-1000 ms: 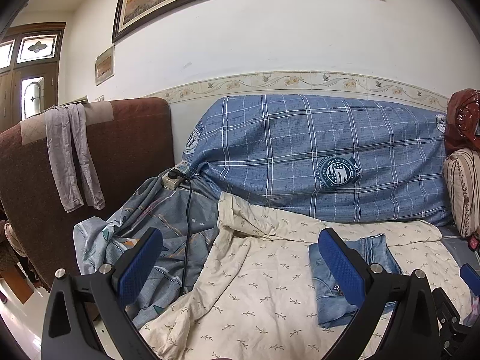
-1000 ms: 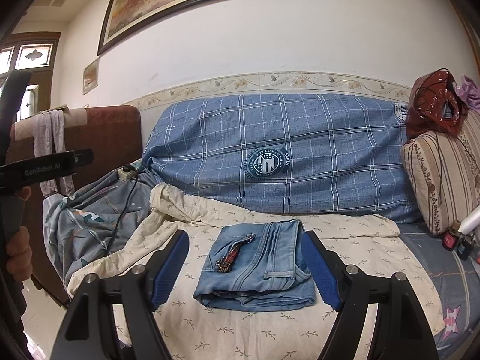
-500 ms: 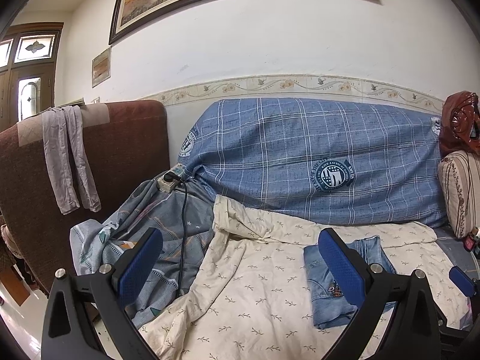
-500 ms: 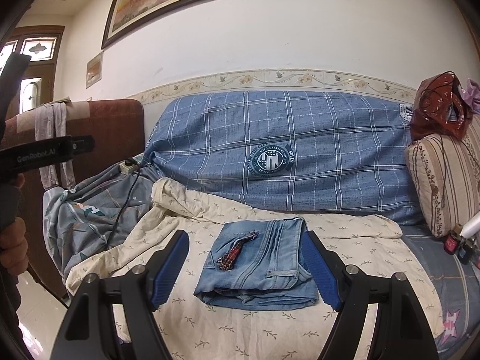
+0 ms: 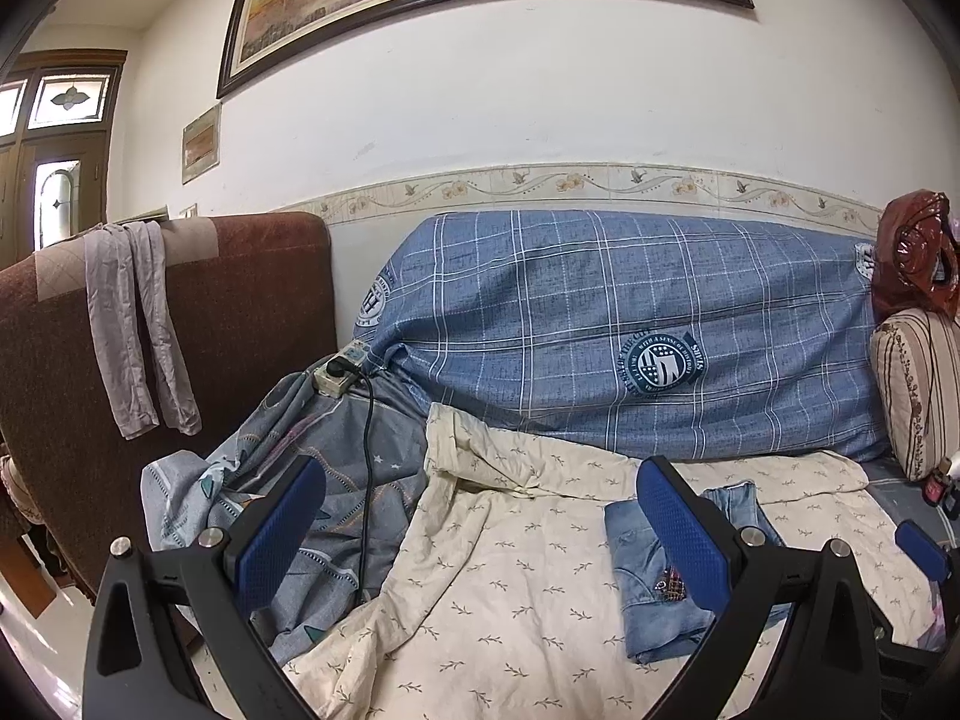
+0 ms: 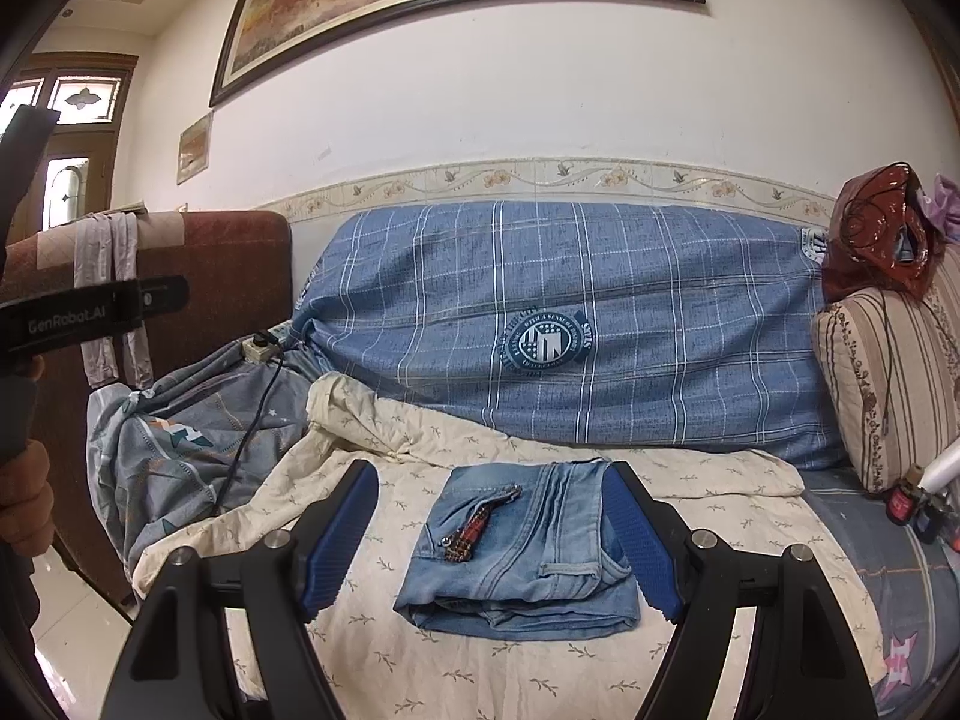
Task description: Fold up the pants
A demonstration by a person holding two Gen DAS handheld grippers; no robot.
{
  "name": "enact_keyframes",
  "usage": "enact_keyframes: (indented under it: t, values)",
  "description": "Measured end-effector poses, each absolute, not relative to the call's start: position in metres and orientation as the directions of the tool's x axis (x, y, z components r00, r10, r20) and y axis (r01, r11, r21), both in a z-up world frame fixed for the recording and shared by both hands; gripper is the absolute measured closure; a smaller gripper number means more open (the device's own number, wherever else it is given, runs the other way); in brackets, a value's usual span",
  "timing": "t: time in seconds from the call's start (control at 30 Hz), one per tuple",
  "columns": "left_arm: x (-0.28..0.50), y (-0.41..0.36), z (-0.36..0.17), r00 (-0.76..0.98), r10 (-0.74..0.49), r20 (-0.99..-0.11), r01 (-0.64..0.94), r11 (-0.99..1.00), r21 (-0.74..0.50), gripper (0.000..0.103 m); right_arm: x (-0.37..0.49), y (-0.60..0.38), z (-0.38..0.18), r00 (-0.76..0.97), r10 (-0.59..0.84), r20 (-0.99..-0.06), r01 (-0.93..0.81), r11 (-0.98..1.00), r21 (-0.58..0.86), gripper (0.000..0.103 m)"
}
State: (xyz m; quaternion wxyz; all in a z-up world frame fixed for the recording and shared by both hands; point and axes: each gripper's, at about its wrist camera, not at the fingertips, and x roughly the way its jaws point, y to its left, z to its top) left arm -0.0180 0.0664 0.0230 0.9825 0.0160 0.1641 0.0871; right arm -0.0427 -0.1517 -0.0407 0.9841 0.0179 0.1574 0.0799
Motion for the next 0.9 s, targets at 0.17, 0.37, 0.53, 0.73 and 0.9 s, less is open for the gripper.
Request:
enact_keyframes:
  t: [0.17, 0.37, 0.53, 0.73, 0.9]
  values:
    - [-0.019, 0.067, 0.021, 0.931, 0.172, -0.323, -0.162, 0.985, 0.058, 0.0, -0.046, -0.153, -0.036, 0.951, 0.149, -0.27, -0.134, 0.988, 0.075, 0.023]
    - [-0.017, 0.068, 0.018, 0.929, 0.152, -0.338, -0.144, 0.988, 0.052, 0.0, -0.044, -0.153, -0.036, 0.953, 0.134, -0.272, -0.118, 0.99, 0.076, 0.023]
    - [-0.016, 0.068, 0.015, 0.928, 0.12, -0.352, -0.113, 0.993, 0.039, 0.0, -0.042, -0.152, -0.034, 0.955, 0.123, -0.27, -0.106, 0.991, 0.077, 0.023]
    - [-0.013, 0.072, 0.011, 0.926, 0.097, -0.366, -0.095, 0.995, 0.026, 0.0, -0.041, -0.152, -0.026, 0.964, 0.103, -0.245, -0.085, 0.993, 0.083, 0.023]
    - [-0.012, 0.077, 0.009, 0.926, 0.09, -0.367, -0.086, 0.996, 0.028, 0.0, -0.036, -0.146, -0.021, 0.965, 0.105, -0.241, -0.086, 0.993, 0.085, 0.023]
